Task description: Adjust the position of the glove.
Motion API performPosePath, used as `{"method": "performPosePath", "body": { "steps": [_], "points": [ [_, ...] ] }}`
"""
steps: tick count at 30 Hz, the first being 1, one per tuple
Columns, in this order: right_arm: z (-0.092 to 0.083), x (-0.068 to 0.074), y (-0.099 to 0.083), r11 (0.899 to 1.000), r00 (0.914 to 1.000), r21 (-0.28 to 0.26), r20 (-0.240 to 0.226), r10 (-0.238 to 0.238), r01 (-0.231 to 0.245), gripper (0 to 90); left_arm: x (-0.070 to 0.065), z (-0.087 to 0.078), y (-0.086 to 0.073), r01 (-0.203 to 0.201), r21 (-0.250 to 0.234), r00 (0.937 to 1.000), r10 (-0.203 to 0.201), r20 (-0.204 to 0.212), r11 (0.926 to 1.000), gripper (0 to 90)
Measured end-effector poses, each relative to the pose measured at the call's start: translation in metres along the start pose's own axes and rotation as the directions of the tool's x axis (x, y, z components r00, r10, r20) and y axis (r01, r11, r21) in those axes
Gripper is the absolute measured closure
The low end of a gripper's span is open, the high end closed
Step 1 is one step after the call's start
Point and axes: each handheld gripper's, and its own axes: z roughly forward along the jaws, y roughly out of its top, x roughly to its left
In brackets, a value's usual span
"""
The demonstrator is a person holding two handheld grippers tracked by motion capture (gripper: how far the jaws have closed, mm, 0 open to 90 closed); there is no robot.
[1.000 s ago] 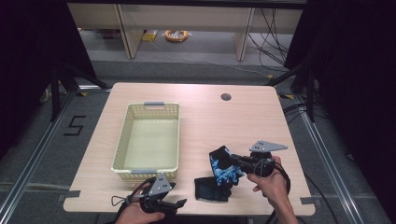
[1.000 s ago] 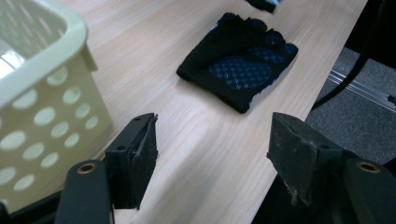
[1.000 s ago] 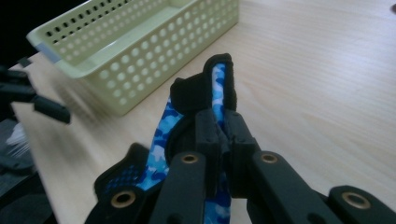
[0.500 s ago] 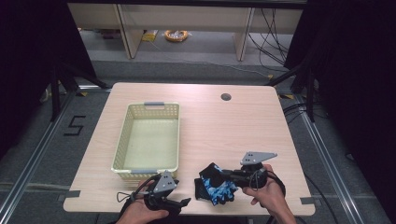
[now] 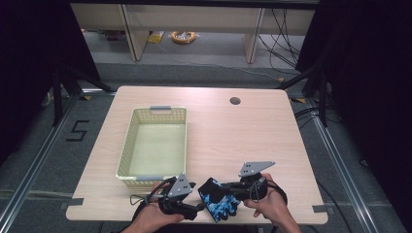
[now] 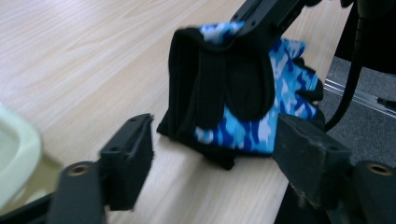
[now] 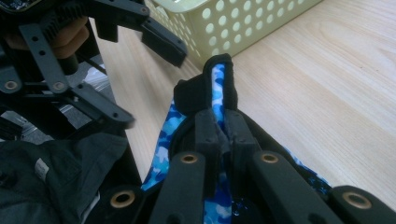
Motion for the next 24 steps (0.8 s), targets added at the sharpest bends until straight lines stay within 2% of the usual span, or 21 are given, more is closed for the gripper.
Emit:
{"method": "performPosePath", "body": {
  "steps": [1,2,3,4,6,7,9,11,12,13,14,15,16,17,18,19,20,21,22,23,24],
  "points": [
    [0.0,0.001,0.001,1.0,1.0,0.007,-0.007,-0.001,0.001,86.5,0.0,0.002,0.002,-0.015,-0.003,0.9999,0.015,0.008,0.9999,30.9],
    [0.002,0.0,0.001,1.0,0.9999,0.005,-0.014,-0.01,0.01,86.5,0.0,0.004,0.003,-0.009,0.0,1.0,0.009,0.001,1.0,31.3],
    [0.002,0.0,0.001,1.0,0.9999,0.008,-0.012,-0.008,0.008,86.5,0.001,0.006,0.005,-0.018,-0.001,0.9998,0.018,-0.001,0.9998,35.5],
    [0.002,0.0,0.001,1.0,0.9999,0.008,-0.012,-0.008,0.008,86.5,0.002,0.007,0.006,-0.037,-0.002,0.9993,0.037,0.008,0.9993,35.5],
    [0.003,0.001,0.002,1.0,0.9998,0.011,-0.021,-0.006,0.006,86.5,0.003,0.011,0.007,-0.028,0.009,0.9996,0.028,0.004,0.9996,40.6],
    [0.004,0.001,0.002,1.0,0.9996,0.01,-0.027,-0.006,0.006,86.5,0.005,0.012,0.008,-0.055,0.03,0.9985,0.055,0.006,0.998,43.6],
    [0.004,0.0,0.003,1.0,0.9996,0.009,-0.025,-0.013,0.014,86.5,0.005,0.016,0.008,-0.032,0.034,0.9991,0.031,0.029,0.9989,48.4],
    [0.004,0.0,0.004,1.0,0.9997,0.02,-0.014,-0.02,0.02,86.6,0.007,0.018,0.009,-0.036,0.034,0.9987,0.034,0.039,0.9988,55.7],
    [0.004,0.0,0.004,1.0,0.9997,0.02,-0.014,-0.02,0.02,86.6,0.007,0.018,0.009,-0.037,0.051,0.9987,0.036,0.036,0.998,55.7],
    [0.005,0.0,0.005,1.0,0.9995,0.015,-0.023,-0.022,0.022,86.6,0.007,0.018,0.01,-0.043,0.054,0.9982,0.041,0.045,0.9976,59.2],
    [0.004,0.0,0.007,1.0,0.9994,0.018,-0.025,-0.023,0.024,86.6,0.005,0.02,0.009,-0.028,0.05,0.9979,0.025,0.061,0.9984,65.8],
    [0.004,0.0,0.007,1.0,0.9994,0.018,-0.025,-0.023,0.024,86.6,0.006,0.02,0.009,-0.047,0.054,0.9971,0.044,0.063,0.9974,65.8],
    [0.005,-0.001,0.008,0.999,0.9984,0.016,-0.026,-0.05,0.051,86.6,0.005,0.021,0.01,-0.036,0.058,0.9981,0.033,0.052,0.9977,69.9],
    [0.004,-0.002,0.009,0.999,0.9986,0.02,-0.017,-0.05,0.05,86.6,0.007,0.02,0.01,-0.061,0.075,0.9969,0.057,0.054,0.9953,73.5],
    [0.005,-0.002,0.01,0.999,0.9984,0.015,-0.022,-0.052,0.053,86.5,0.007,0.022,0.01,-0.024,0.059,0.9984,0.02,0.052,0.998,76.9],
    [0.005,-0.001,0.011,0.999,0.9991,0.022,-0.012,-0.042,0.042,86.5,0.007,0.022,0.01,0.0,0.061,0.9986,-0.003,0.053,0.9981,80.0],
    [0.005,-0.001,0.011,0.999,0.999,0.022,-0.006,-0.045,0.045,86.5,0.008,0.021,0.01,-0.001,0.059,0.998,-0.003,0.063,0.9982,82.5],
    [0.005,-0.002,0.013,0.998,0.9982,0.028,-0.015,-0.058,0.058,86.2,0.009,0.021,0.009,0.034,0.053,0.9968,-0.037,0.071,0.998,84.6],
    [0.005,-0.002,0.013,0.998,0.9982,0.028,-0.015,-0.058,0.058,86.2,0.009,0.021,0.009,0.034,0.053,0.9968,-0.037,0.071,0.998,84.8],
    [0.005,0.0,0.012,0.999,0.9996,0.033,-0.012,-0.027,0.027,85.7,0.009,0.021,0.009,0.046,0.044,0.9945,-0.05,0.092,0.998,84.8],
    [0.005,-0.002,0.013,0.999,0.9993,0.032,-0.001,-0.037,0.037,84.4,0.01,0.02,0.008,0.051,0.045,0.994,-0.055,0.095,0.9977,85.0]
  ]
}}
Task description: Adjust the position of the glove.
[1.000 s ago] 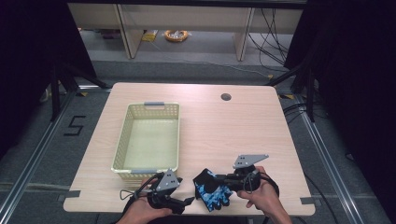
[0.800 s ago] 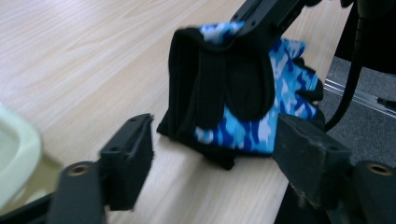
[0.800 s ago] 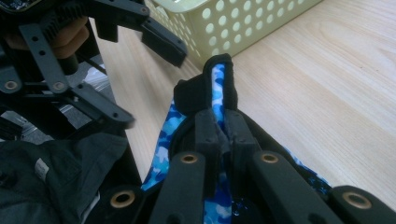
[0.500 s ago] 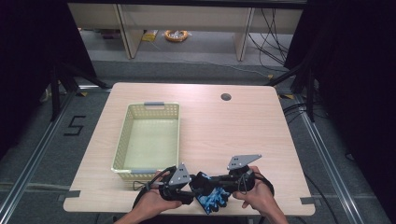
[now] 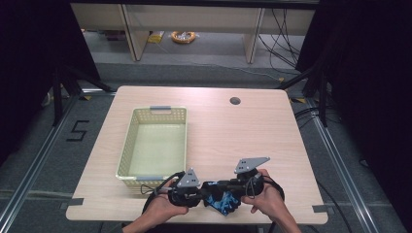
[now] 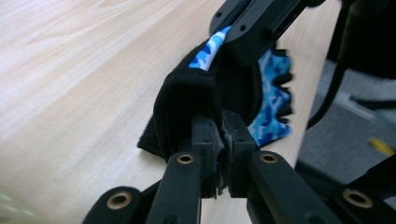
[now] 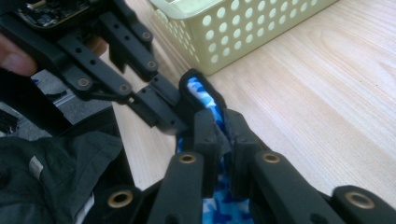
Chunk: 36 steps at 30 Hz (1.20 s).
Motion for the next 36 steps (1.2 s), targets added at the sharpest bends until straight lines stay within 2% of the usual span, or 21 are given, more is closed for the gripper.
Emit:
{"method": "performPosePath", "body": {
  "steps": [1,4,8,11,12,14,15,16,17,19,20,21,23,24,25,27,28,29,32,34,36],
  "points": [
    [0.0,0.001,0.0,1.0,0.9999,-0.012,0.002,0.014,-0.014,81.9,-0.001,0.0,-0.001,0.044,-0.016,0.9989,-0.044,0.015,0.9989,85.1],
    [-0.001,-0.001,0.002,1.0,0.9998,-0.018,0.015,0.015,-0.014,74.2,0.002,-0.001,-0.001,0.109,-0.037,0.9924,-0.107,0.061,0.9933,85.2],
    [-0.007,0.002,0.003,0.998,0.9986,-0.05,0.033,0.041,-0.04,60.6,0.0,-0.005,0.001,0.154,-0.049,0.9838,-0.149,0.1,0.9868,85.2],
    [-0.02,0.004,0.001,0.995,0.9959,-0.092,0.072,0.055,-0.049,56.2,-0.003,-0.01,0.002,0.148,-0.064,0.9827,-0.14,0.121,0.9869,85.2],
    [-0.026,0.004,-0.001,0.994,0.9935,-0.099,0.093,0.065,-0.056,55.1,-0.005,-0.011,0.002,0.164,-0.062,0.9801,-0.155,0.124,0.9845,85.3],
    [-0.038,0.005,-0.007,0.989,0.9827,-0.114,0.145,0.115,-0.099,54.2,-0.006,-0.014,0.003,0.149,-0.072,0.9831,-0.14,0.118,0.9862,85.2],
    [-0.047,0.004,-0.016,0.984,0.9757,-0.128,0.166,0.143,-0.123,53.1,-0.007,-0.014,0.004,0.163,-0.075,0.979,-0.152,0.136,0.9837,85.2],
    [-0.047,0.004,-0.016,0.984,0.9757,-0.128,0.166,0.143,-0.123,53.1,-0.006,-0.015,0.004,0.162,-0.066,0.978,-0.152,0.143,0.9845,85.2],
    [-0.049,0.006,-0.02,0.979,0.9703,-0.13,0.166,0.176,-0.156,52.4,-0.007,-0.015,0.004,0.163,-0.083,0.9803,-0.152,0.127,0.9832,85.2],
    [-0.053,0.003,-0.028,0.978,0.9597,-0.118,0.202,0.195,-0.174,51.5,-0.008,-0.015,0.005,0.158,-0.076,0.979,-0.147,0.142,0.9845,85.2],
    [-0.053,-0.002,-0.033,0.982,0.9653,-0.117,0.196,0.172,-0.151,51.4,-0.009,-0.015,0.005,0.159,-0.082,0.9794,-0.147,0.139,0.9839,85.2],
    [-0.051,-0.001,-0.038,0.975,0.9599,-0.102,0.182,0.213,-0.197,50.8,-0.009,-0.016,0.006,0.146,-0.078,0.9823,-0.135,0.13,0.9863,85.2],
    [-0.046,-0.008,-0.045,0.977,0.9641,-0.082,0.163,0.21,-0.198,50.1,-0.011,-0.017,0.008,0.139,-0.076,0.9808,-0.127,0.148,0.9873,85.1],
    [-0.042,-0.007,-0.047,0.971,0.9622,-0.074,0.137,0.235,-0.227,49.4,-0.012,-0.016,0.008,0.138,-0.089,0.983,-0.125,0.134,0.9865,85.1],
    [-0.039,-0.01,-0.048,0.973,0.9657,-0.075,0.126,0.227,-0.219,49.1,-0.013,-0.017,0.009,0.139,-0.078,0.9799,-0.126,0.154,0.9872,85.1],
    [-0.035,-0.01,-0.047,0.969,0.9651,-0.074,0.103,0.241,-0.234,48.1,-0.015,-0.018,0.01,0.134,-0.093,0.9832,-0.12,0.137,0.9866,85.0],
    [-0.034,-0.012,-0.046,0.969,0.9647,-0.071,0.099,0.244,-0.238,47.8,-0.014,-0.018,0.012,0.129,-0.086,0.9807,-0.115,0.159,0.9879,85.0],
    [-0.034,-0.011,-0.045,0.964,0.9601,-0.065,0.098,0.262,-0.257,47.4,-0.016,-0.019,0.012,0.131,-0.089,0.983,-0.118,0.141,0.9874,85.0],
    [-0.03,-0.015,-0.043,0.975,0.9699,-0.067,0.105,0.22,-0.214,46.8,-0.018,-0.019,0.015,0.138,-0.097,0.9803,-0.122,0.155,0.9857,85.0],
    [-0.032,-0.013,-0.042,0.969,0.9637,-0.07,0.111,0.243,-0.237,46.6,-0.019,-0.019,0.017,0.143,-0.087,0.9791,-0.128,0.158,0.9859,84.9],
    [-0.035,-0.014,-0.043,0.97,0.9646,-0.081,0.114,0.238,-0.23,46.6,-0.02,-0.017,0.019,0.143,-0.099,0.9787,-0.126,0.162,0.9847,84.8]
  ]
}}
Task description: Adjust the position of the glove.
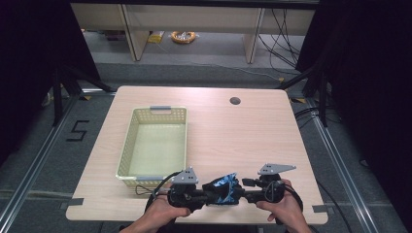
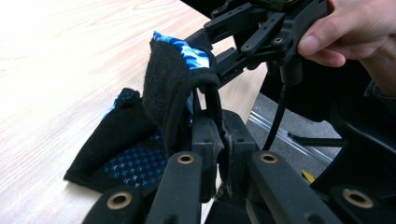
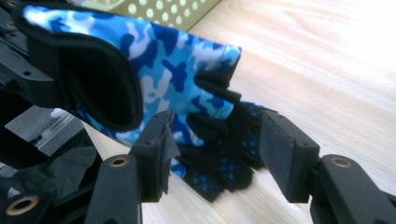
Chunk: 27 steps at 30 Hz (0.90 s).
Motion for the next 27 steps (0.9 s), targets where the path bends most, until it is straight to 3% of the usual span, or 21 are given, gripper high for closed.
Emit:
{"method": "performPosePath", "body": {
  "steps": [1,2,3,4,6,8,10,11,14,16,17,19,21,22,23,24,25,26,27],
  "points": [
    [-0.004,0.002,0.0,1.0,0.9995,-0.005,0.003,0.03,-0.03,46.6,0.001,0.002,0.0,0.007,-0.003,0.9998,-0.007,0.016,1.0,84.9],
    [-0.008,0.001,0.0,1.0,0.9996,-0.007,0.019,0.023,-0.023,46.6,0.002,0.004,0.0,0.024,-0.01,0.9996,-0.024,0.016,0.9997,84.9],
    [-0.011,0.002,-0.001,0.999,0.9988,-0.017,0.017,0.046,-0.046,46.6,0.003,0.006,0.0,0.033,-0.007,0.9993,-0.033,0.018,0.9994,84.9],
    [-0.013,-0.001,-0.001,0.999,0.9995,-0.031,0.031,0.01,-0.009,46.6,0.005,0.008,0.001,0.044,-0.001,0.9986,-0.044,0.029,0.999,84.9],
    [-0.018,-0.001,-0.003,0.998,0.9981,-0.029,0.036,0.05,-0.049,46.6,0.006,0.012,0.0,0.064,0.001,0.9979,-0.064,0.012,0.9979,84.9],
    [-0.017,-0.003,-0.004,0.998,0.9979,-0.042,0.033,0.056,-0.055,46.6,0.009,0.017,0.0,0.083,0.003,0.9962,-0.083,0.027,0.9965,84.9],
    [-0.017,-0.006,-0.005,0.998,0.9985,-0.049,0.046,0.029,-0.027,46.7,0.01,0.022,-0.001,0.091,0.005,0.9951,-0.091,0.039,0.9959,84.9],
    [-0.016,-0.005,-0.005,0.998,0.9978,-0.036,0.041,0.052,-0.05,46.6,0.01,0.024,-0.002,0.116,0.01,0.9923,-0.116,0.043,0.9932,84.9],
    [-0.016,-0.004,-0.005,0.997,0.997,-0.031,0.033,0.069,-0.068,46.6,0.01,0.026,-0.003,0.106,0.018,0.9932,-0.107,0.045,0.9942,84.8],
    [-0.016,-0.005,-0.006,0.997,0.997,-0.031,0.036,0.069,-0.068,46.5,0.013,0.028,-0.006,0.129,0.011,0.9908,-0.13,0.038,0.9915,84.4],
    [-0.015,-0.005,-0.006,0.998,0.9975,-0.034,0.037,0.06,-0.059,46.5,0.018,0.03,-0.007,0.094,0.001,0.9948,-0.094,0.04,0.9956,84.0],
    [-0.014,-0.008,-0.006,0.999,0.9984,-0.04,0.045,0.035,-0.033,46.2,0.022,0.03,-0.013,0.142,0.032,0.9899,-0.141,-0.004,0.9894,83.6],
    [-0.012,-0.009,-0.008,0.999,0.9982,-0.034,0.052,0.03,-0.029,45.9,0.028,0.033,-0.019,0.182,0.036,0.9833,-0.182,0.0,0.9827,82.2],
    [-0.01,-0.006,-0.008,0.997,0.9968,-0.03,0.034,0.073,-0.072,45.6,0.031,0.033,-0.022,0.187,0.051,0.9824,-0.186,-0.012,0.9811,80.9],
    [-0.01,-0.006,-0.008,0.997,0.9961,-0.02,0.039,0.078,-0.078,45.4,0.034,0.034,-0.025,0.194,0.06,0.9809,-0.194,-0.015,0.9791,79.4],
    [-0.009,-0.009,-0.009,0.998,0.9977,-0.026,0.042,0.053,-0.052,45.3,0.037,0.035,-0.028,0.196,0.067,0.9804,-0.195,-0.028,0.9782,79.1],
    [-0.009,-0.006,-0.009,0.996,0.995,-0.009,0.045,0.089,-0.088,45.3,0.04,0.036,-0.031,0.213,0.076,0.977,-0.211,-0.032,0.9742,78.4],
    [-0.006,-0.007,-0.009,0.997,0.9965,-0.024,0.029,0.078,-0.078,45.3,0.042,0.036,-0.033,0.218,0.081,0.9755,-0.215,-0.047,0.9725,77.0],
    [-0.007,-0.007,-0.009,0.997,0.9959,-0.011,0.044,0.079,-0.079,45.3,0.045,0.037,-0.035,0.222,0.082,0.975,-0.22,-0.035,0.9716,76.5]
  ]
}}
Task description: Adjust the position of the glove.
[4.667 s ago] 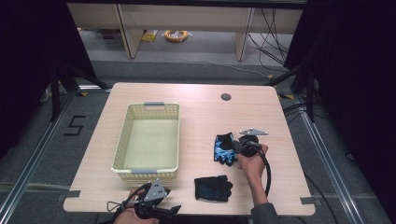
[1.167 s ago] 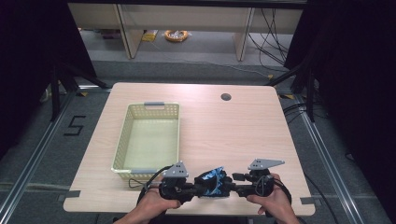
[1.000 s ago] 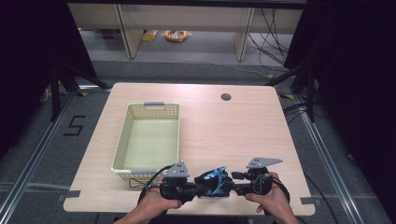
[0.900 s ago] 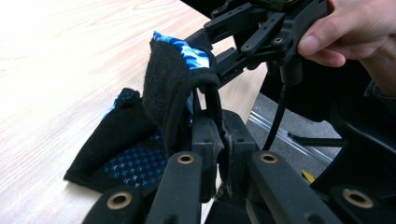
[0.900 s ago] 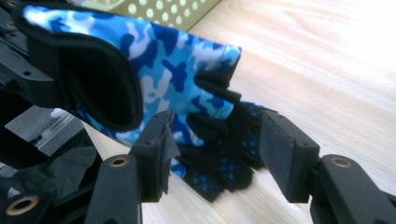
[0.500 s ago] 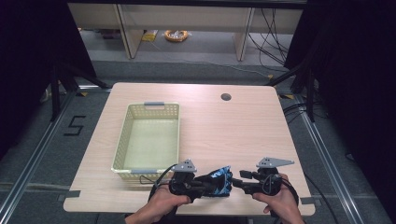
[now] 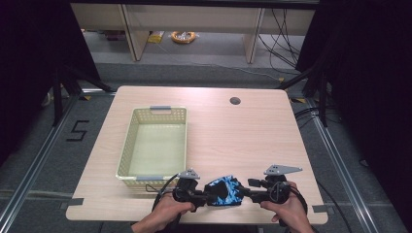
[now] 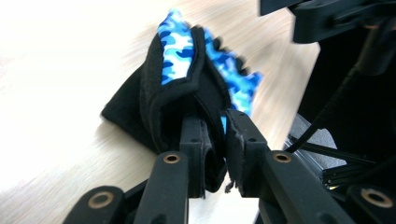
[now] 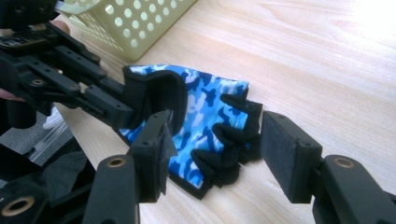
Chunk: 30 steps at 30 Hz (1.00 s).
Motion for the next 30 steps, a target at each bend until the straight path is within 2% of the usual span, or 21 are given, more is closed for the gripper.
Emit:
{"method": "performPosePath", "body": {
  "steps": [1,2,3,4,5,6,7,8,9,10,11,14,16,20,22,23,24,25,26,27,30],
  "points": [
    [0.001,-0.001,0.0,1.0,0.9999,-0.008,0.0,-0.015,0.015,45.3,0.002,0.0,-0.001,0.002,0.006,1.0,-0.002,0.003,1.0,75.7],
    [0.002,0.0,-0.001,1.0,1.0,0.0,-0.001,-0.001,0.001,45.3,0.002,0.0,-0.001,0.009,-0.001,0.9999,-0.009,-0.011,1.0,74.7],
    [0.003,-0.003,-0.001,1.0,0.9996,-0.008,0.012,-0.024,0.024,45.3,0.002,0.0,-0.001,0.004,0.002,0.9999,-0.004,-0.01,1.0,73.8],
    [0.004,-0.001,-0.001,1.0,1.0,-0.004,0.003,0.008,-0.008,45.2,0.003,0.0,0.0,-0.005,0.011,1.0,0.005,0.003,0.9999,72.5],
    [0.003,-0.003,-0.001,1.0,0.9991,0.003,0.035,-0.024,0.024,45.2,0.002,0.0,0.0,-0.01,0.007,0.9999,0.01,-0.008,0.9999,70.9],
    [0.005,-0.004,-0.002,1.0,0.9986,0.002,0.043,-0.03,0.03,45.0,0.001,0.0,0.0,-0.022,0.01,0.9997,0.022,-0.004,0.9997,70.4],
    [0.006,-0.002,-0.003,1.0,0.9993,0.001,0.028,0.025,-0.025,44.8,0.001,0.0,0.0,-0.024,0.01,0.9997,0.024,-0.006,0.9997,69.4],
    [0.007,-0.004,-0.003,1.0,0.9991,0.0,0.041,0.006,-0.006,44.6,0.0,0.0,0.0,-0.024,0.009,0.9997,0.024,-0.007,0.9997,68.1],
    [0.008,-0.003,-0.003,0.999,0.998,0.009,0.054,0.032,-0.033,44.5,-0.001,0.0,-0.001,-0.019,0.008,0.9998,0.019,-0.007,0.9998,66.4],
    [0.009,-0.005,-0.004,1.0,0.9976,0.008,0.069,0.007,-0.007,44.4,-0.001,0.0,-0.001,-0.022,0.008,0.9996,0.022,-0.016,0.9997,65.0],
    [0.01,-0.003,-0.004,0.999,0.9969,0.017,0.07,0.036,-0.037,44.3,-0.001,-0.001,0.0,-0.031,0.017,0.9995,0.031,-0.009,0.9994,63.4],
    [0.014,-0.005,-0.005,0.999,0.9955,0.027,0.092,0.023,-0.025,43.7,-0.004,-0.004,0.0,-0.041,0.012,0.9984,0.041,-0.038,0.9991,58.3],
    [0.016,-0.004,-0.005,0.999,0.9951,0.03,0.096,0.024,-0.027,43.5,-0.004,-0.007,0.001,-0.045,0.008,0.9986,0.045,-0.028,0.999,54.4],
    [0.02,-0.002,-0.005,0.999,0.9947,0.038,0.101,0.021,-0.025,44.0,-0.003,-0.018,0.002,-0.053,-0.007,0.9974,0.052,-0.05,0.9986,48.0],
    [0.02,-0.002,-0.004,0.999,0.9945,0.043,0.103,0.021,-0.026,44.5,-0.002,-0.024,-0.001,-0.048,-0.023,0.9964,0.046,-0.071,0.9986,47.8],
    [0.02,-0.003,-0.003,0.999,0.9939,0.039,0.111,0.001,-0.006,45.0,-0.001,-0.026,-0.001,-0.047,-0.019,0.996,0.045,-0.077,0.9987,47.1],
    [0.02,0.0,-0.003,0.998,0.9932,0.05,0.111,0.035,-0.04,45.4,0.001,-0.028,-0.002,-0.041,-0.024,0.9963,0.039,-0.077,0.9989,46.8],
    [0.02,-0.003,-0.002,0.999,0.9934,0.046,0.115,0.002,-0.008,46.2,0.003,-0.03,-0.003,-0.035,-0.023,0.9949,0.032,-0.096,0.9991,47.0],
    [0.022,-0.003,-0.001,0.999,0.9937,0.042,0.112,-0.005,0.0,46.6,0.005,-0.032,-0.004,-0.031,-0.025,0.9956,0.029,-0.089,0.9992,47.0],
    [0.023,-0.003,0.0,0.999,0.9932,0.05,0.117,-0.006,0.0,47.1,0.006,-0.033,-0.004,-0.022,-0.029,0.994,0.018,-0.108,0.9994,47.3],
    [0.03,-0.003,0.003,0.999,0.9946,0.053,0.103,-0.013,0.008,47.3,0.008,-0.034,-0.004,-0.017,-0.028,0.9959,0.015,-0.089,0.9994,47.9]
  ]
}}
